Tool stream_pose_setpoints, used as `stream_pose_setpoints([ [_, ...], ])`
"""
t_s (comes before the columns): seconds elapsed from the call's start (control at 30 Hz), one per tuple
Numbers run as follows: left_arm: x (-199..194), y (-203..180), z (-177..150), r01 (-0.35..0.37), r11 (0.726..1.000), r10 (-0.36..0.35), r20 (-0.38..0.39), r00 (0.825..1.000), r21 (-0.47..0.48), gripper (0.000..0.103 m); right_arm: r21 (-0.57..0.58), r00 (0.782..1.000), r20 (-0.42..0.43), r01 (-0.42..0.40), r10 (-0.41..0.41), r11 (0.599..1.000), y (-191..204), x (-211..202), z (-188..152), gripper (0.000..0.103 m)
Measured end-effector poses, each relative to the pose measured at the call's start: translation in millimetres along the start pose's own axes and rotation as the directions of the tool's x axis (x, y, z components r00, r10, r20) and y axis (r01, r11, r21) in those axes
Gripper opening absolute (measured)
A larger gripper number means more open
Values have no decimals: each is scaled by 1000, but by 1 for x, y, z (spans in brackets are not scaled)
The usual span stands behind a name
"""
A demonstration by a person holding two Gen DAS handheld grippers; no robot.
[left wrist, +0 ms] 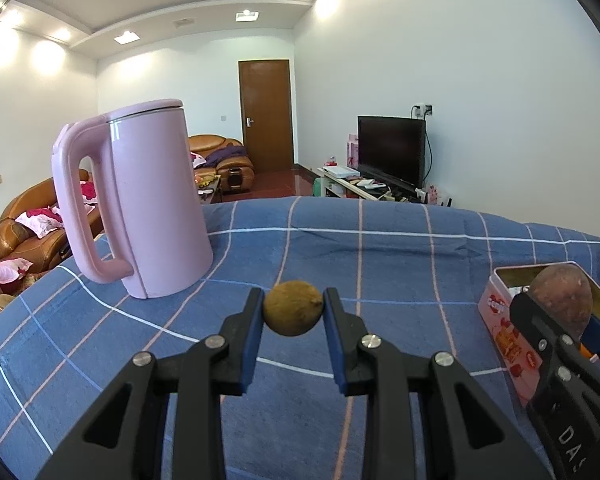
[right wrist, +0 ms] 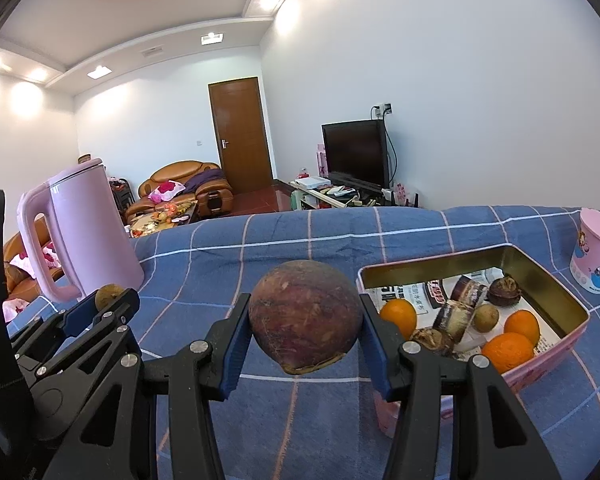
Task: Organize fruits
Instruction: 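Carry the brown fruit in the left tool and purple fruit in the right tool over the tin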
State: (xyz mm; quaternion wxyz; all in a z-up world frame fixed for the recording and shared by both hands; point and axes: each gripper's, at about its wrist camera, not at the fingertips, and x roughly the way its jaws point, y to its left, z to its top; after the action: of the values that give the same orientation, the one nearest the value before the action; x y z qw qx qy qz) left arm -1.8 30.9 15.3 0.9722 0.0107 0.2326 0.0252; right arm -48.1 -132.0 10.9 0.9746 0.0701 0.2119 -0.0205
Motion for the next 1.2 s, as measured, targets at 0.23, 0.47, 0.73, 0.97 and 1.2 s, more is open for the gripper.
stream_pose_setpoints([
  [0.23,-6,-13,-3,19,1000,-19,-3,1000,18,31,6,1000,-9,0,0,1000,-7,-5,-2,53],
  [0.47,-12,-25,-5,48,999,-48,-13,999,24,31,-8,1000,-5,7,-7,1000,-15,-10,-3,53],
  [0.73,-17,-43,-9,71,997,-70,-26,997,38,31,-33,1000,2,18,-18,999,-26,-19,-4,53],
  [0.97,-22,-63,-10,104,993,-102,-32,994,51,31,-55,999,18,46,-46,997,-42,-26,-3,53],
  [1.2,-28,-85,-13,131,989,-130,-33,991,64,31,-42,997,16,73,-73,996,-66,-29,-1,53],
])
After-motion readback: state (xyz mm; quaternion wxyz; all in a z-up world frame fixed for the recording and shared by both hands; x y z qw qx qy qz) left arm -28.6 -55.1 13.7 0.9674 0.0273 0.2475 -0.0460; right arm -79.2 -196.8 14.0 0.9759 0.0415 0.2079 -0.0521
